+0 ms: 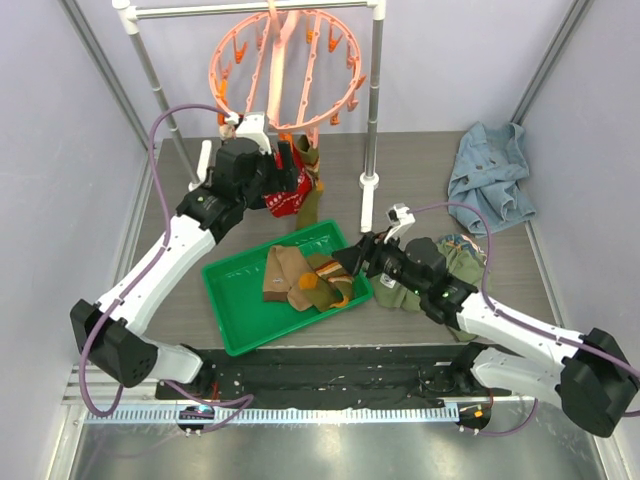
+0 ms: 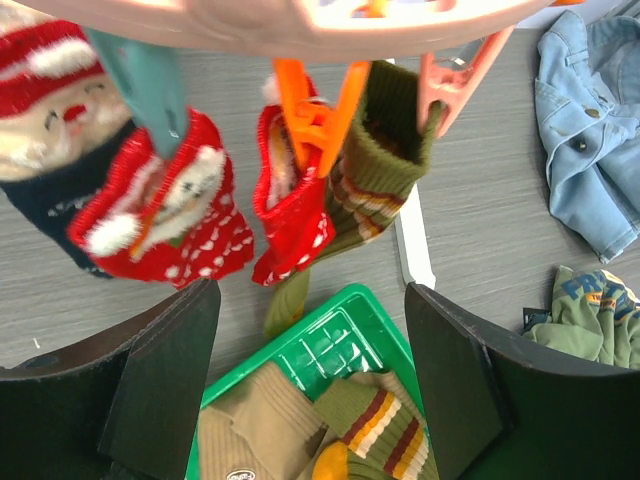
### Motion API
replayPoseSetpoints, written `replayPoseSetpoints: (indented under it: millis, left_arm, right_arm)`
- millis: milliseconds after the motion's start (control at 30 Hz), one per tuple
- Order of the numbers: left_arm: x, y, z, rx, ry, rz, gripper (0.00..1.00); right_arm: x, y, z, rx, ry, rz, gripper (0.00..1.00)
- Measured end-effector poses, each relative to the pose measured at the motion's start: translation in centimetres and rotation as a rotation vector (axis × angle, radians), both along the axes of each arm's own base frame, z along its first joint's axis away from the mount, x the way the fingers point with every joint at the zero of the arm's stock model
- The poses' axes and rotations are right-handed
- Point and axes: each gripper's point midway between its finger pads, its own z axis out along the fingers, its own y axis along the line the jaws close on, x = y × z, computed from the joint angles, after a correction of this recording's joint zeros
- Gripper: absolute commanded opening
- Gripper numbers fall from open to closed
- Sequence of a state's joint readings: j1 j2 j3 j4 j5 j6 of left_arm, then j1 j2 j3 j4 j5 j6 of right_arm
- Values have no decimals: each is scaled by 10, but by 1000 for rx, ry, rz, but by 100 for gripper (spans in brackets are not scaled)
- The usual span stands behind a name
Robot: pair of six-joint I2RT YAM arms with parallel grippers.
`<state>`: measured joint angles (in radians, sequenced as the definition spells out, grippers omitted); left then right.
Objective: Remove the socks clipped to the hanger
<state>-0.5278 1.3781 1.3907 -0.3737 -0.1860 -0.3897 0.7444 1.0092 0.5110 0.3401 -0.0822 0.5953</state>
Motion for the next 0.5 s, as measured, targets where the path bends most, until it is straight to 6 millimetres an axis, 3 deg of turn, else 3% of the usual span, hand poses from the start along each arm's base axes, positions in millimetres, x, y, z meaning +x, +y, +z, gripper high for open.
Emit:
replayPoseSetpoints:
  millis: [167,333,500]
  left_arm:
    - [0,2,1,6,-4,6,80]
    - [-8,11,5,27,-10,20,81]
    - [-29,26,12,23,-41,25,83]
  right_arm:
    - [39,-3,9,-51,-94,-136,72]
    - [85,16,32,-83,-186,-206,72]
    - [130,30,48,-114,-257,-309,71]
